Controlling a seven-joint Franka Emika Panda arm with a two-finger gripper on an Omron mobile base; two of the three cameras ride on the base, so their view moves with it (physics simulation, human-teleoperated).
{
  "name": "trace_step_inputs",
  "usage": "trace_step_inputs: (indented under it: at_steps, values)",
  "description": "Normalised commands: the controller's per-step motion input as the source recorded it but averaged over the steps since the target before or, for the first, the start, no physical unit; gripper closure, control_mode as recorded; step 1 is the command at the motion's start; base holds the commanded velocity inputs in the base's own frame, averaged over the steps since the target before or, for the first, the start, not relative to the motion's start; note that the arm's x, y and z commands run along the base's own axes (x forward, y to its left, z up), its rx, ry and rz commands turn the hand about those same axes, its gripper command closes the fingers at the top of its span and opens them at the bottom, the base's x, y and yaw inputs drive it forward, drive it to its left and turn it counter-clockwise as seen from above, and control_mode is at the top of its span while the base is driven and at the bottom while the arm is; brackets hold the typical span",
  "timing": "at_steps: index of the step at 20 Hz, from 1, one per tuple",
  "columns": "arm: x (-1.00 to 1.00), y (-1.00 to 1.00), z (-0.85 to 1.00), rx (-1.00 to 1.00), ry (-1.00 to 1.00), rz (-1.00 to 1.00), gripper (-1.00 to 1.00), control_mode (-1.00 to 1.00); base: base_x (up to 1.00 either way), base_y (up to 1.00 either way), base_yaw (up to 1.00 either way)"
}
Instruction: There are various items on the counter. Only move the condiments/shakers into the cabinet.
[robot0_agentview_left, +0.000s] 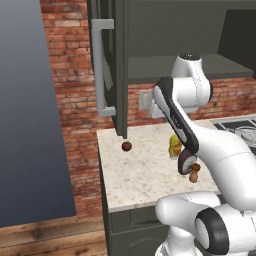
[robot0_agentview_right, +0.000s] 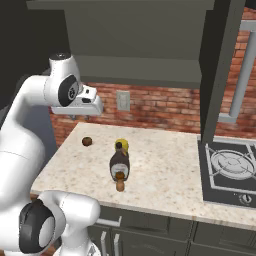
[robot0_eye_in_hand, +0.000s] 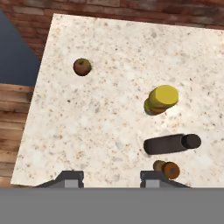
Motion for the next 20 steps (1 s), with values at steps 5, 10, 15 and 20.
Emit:
trace_step_inputs:
  at_steps: [5, 10, 15, 20]
  values:
    - [0.00, 0.05, -0.04, -0.05, -0.02, 0.00, -1.00, -1.00, 0.00, 0.00, 0.00]
    - [-0.39, -0.44, -0.13, 0.11, 0.00, -0.09, -1.00, -1.00, 0.00, 0.00, 0.00]
    - [-0.68, -1.00, -0.38, 0.27, -0.03, -0.03, -1.00, -1.00, 0.00, 0.00, 0.00]
    - [-0.52, -0.88, -0.44, 0.16, -0.01, 0.09, -1.00, -1.00, 0.00, 0.00, 0.00]
